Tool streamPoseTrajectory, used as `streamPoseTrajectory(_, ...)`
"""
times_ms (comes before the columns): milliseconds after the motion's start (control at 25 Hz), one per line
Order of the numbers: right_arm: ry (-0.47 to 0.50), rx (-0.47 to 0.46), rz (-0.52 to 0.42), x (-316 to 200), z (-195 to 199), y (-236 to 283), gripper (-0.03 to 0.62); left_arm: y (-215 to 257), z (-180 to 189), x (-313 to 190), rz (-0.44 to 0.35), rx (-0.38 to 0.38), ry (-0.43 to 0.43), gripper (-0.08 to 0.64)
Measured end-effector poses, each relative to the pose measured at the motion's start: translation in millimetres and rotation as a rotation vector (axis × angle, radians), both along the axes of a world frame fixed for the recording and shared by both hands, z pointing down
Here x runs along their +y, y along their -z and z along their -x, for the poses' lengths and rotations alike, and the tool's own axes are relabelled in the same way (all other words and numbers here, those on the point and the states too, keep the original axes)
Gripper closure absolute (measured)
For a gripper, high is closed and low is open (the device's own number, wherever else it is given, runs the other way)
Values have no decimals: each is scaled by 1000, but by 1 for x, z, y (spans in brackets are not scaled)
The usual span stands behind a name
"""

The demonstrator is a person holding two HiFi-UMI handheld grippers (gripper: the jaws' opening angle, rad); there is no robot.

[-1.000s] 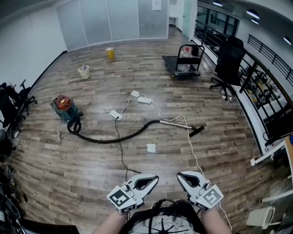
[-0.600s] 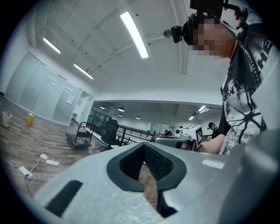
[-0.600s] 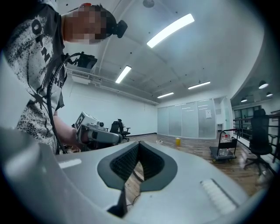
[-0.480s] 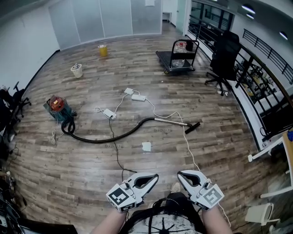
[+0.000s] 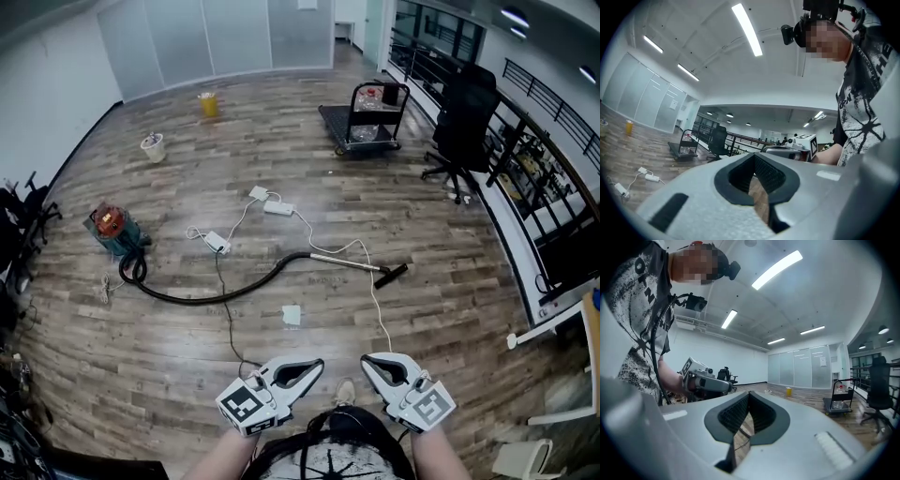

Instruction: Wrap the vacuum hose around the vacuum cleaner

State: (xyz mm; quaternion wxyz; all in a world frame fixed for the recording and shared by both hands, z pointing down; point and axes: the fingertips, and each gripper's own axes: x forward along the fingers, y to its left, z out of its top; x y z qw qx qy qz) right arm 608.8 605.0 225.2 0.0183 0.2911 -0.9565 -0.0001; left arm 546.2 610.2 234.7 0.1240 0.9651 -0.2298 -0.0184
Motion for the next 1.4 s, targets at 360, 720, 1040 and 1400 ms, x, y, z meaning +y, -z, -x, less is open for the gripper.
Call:
streamPoseTrajectory(360,40,4,15,-93,-67,4,588,6,-61,-93,-4,-18,64,560)
streamPoseTrajectory(720,79,-52,-2,-151,-117,-3,588,11,-96,-164,91,167,126,560)
streamPoseTrajectory(1040,44,-8,69,-182,-142,-27,588,5,-112,-192,75,97,117,560)
streamPoseTrajectory(1400,22,6,83,-230,-134,-32,588,2,-119,-240,52,67,45,560)
